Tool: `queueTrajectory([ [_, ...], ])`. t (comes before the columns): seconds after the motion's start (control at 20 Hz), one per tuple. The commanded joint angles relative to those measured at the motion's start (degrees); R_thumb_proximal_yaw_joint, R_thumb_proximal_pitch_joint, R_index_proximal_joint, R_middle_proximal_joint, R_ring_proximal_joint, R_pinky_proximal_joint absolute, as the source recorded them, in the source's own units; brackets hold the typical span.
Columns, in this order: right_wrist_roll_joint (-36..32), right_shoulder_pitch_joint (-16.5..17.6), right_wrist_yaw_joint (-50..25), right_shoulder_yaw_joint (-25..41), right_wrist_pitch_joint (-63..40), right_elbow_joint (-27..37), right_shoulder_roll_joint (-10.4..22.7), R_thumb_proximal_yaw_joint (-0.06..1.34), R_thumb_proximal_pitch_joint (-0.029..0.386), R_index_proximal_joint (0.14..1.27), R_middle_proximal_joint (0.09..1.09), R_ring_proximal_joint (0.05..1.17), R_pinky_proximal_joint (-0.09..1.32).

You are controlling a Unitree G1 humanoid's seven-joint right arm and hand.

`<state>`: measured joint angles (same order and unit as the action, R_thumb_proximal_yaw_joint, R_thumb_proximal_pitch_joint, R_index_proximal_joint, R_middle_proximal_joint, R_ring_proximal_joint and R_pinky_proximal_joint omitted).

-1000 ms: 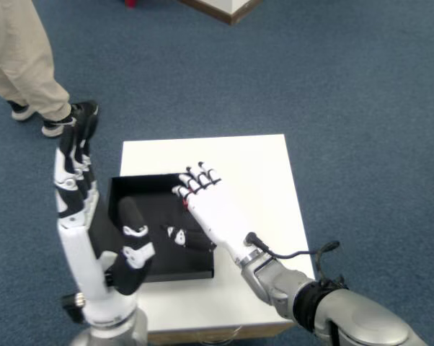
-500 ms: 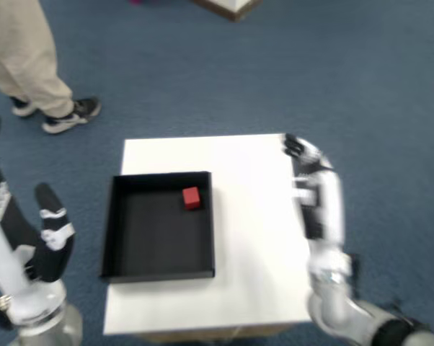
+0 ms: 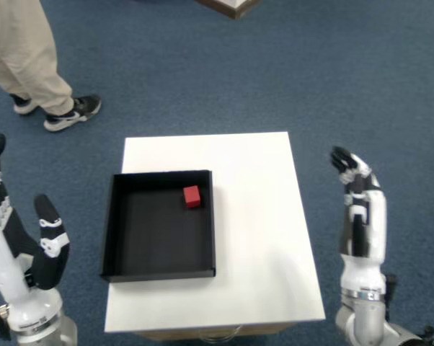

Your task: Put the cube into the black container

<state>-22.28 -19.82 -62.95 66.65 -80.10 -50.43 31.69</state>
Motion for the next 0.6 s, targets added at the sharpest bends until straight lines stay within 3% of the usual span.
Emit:
queueTrajectory([
  [0.05,-2.09,-2.67,1.12,-1.13,-5.33,-1.77,0.51,-0.01,0.222,0.39,0.31,0.31,0.22],
  [0.25,-4.72,-3.49,2.75,-0.31,-6.14,-6.69,-1.87,-0.01,0.208,0.39,0.29,0.29,0.17],
  [0.6,-6.47,-3.41,4.55,-0.12,-8.22,-11.72,-3.14,-0.01,0.191,0.38,0.28,0.28,0.13],
])
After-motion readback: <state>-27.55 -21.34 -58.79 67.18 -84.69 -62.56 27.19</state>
